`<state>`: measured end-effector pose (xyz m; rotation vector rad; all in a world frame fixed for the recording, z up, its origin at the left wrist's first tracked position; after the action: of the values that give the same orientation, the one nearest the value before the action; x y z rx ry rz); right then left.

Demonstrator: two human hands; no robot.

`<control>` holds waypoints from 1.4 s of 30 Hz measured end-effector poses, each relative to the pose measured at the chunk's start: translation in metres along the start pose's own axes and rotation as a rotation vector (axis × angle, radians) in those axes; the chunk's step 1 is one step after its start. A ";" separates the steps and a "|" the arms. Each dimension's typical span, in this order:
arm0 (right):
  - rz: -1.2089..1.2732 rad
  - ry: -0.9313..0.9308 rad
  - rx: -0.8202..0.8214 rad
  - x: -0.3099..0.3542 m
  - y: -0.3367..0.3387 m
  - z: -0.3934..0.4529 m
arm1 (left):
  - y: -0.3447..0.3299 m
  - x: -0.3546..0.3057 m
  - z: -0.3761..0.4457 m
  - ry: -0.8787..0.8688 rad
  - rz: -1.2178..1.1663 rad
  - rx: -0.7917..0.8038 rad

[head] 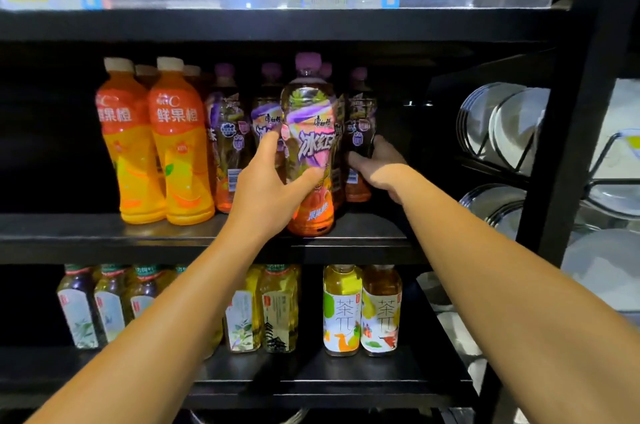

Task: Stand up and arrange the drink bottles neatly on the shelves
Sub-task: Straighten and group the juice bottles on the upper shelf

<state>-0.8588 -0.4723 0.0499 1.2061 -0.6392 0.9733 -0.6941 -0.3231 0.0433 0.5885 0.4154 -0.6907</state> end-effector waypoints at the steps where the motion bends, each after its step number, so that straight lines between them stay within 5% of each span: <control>1: -0.014 0.004 -0.023 -0.001 0.005 -0.005 | 0.000 0.000 0.000 -0.009 0.003 0.013; 18: 0.193 0.047 -0.147 -0.037 0.084 -0.098 | -0.070 -0.047 -0.002 -0.015 -0.070 0.054; 33: -0.055 0.079 -0.400 -0.045 0.092 -0.090 | -0.091 -0.049 -0.001 -0.025 0.272 0.041; 42: -0.132 -0.008 -0.388 -0.049 0.087 -0.050 | -0.102 -0.045 0.012 0.046 0.325 0.087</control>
<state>-0.9620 -0.4326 0.0364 0.8948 -0.7076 0.6944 -0.7946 -0.3729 0.0400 0.7363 0.3232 -0.3865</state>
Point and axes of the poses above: each hand's wrist, its own z-axis towards the middle knuckle, its own y-axis out of the back of the hand, x = y × z, the point moved 6 cm from there along z, towards the middle knuckle, and after that the axes turned 8 degrees about -y, right-handed, at the moved point
